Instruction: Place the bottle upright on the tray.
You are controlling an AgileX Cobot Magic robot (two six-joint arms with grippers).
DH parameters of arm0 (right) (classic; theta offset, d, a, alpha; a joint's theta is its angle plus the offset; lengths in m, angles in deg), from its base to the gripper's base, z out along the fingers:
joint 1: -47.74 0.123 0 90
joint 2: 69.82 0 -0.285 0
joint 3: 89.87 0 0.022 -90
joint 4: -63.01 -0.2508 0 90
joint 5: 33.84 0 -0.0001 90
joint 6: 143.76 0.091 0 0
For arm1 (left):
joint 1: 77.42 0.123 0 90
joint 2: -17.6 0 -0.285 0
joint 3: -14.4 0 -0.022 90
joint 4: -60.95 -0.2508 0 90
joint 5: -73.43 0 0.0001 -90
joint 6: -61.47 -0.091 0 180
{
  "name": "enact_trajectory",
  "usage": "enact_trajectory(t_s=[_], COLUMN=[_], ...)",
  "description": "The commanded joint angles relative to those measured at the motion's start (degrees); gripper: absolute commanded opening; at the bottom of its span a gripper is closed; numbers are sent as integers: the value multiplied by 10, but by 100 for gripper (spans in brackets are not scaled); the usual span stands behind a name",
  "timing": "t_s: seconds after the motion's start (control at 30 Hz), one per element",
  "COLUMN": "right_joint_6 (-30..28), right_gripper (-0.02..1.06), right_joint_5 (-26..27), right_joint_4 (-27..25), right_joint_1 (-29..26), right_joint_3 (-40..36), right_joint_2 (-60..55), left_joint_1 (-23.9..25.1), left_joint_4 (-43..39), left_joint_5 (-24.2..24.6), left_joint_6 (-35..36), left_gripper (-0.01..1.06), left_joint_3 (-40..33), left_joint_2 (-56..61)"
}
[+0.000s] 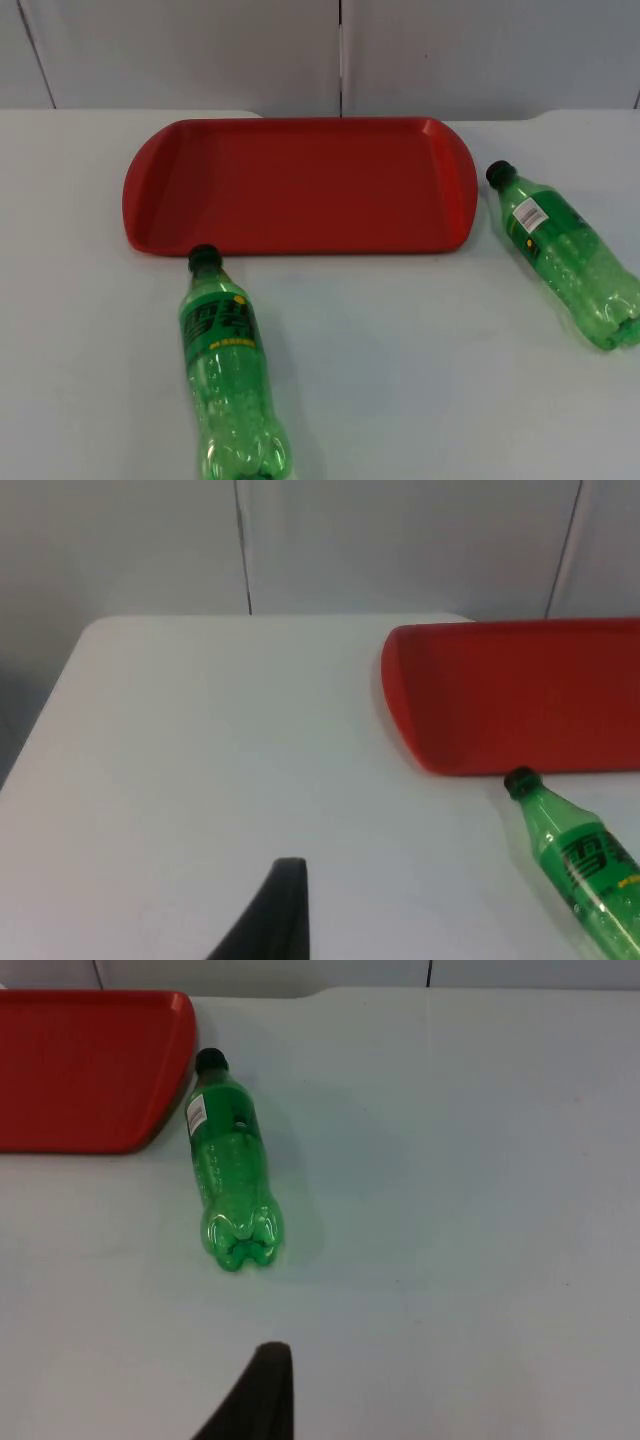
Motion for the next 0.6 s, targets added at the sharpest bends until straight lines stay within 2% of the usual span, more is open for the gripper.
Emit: enact_trajectory(t_s=[0.0, 0.57], right_joint_6=[-1, -1], right_gripper=[105, 105], right_joint_5=[4, 4], right_joint_4=[-1, -1], right_joint_1=[-5, -5], right_joint_3=[-1, -1], right_joint_2=[2, 2], left_joint_1=[2, 2], left_joint_4=[8, 34], left_joint_5=[1, -5], left_joint_6=[8, 11], left_gripper=[105, 105], left_joint_3=[4, 4], left_joint_2=[1, -114])
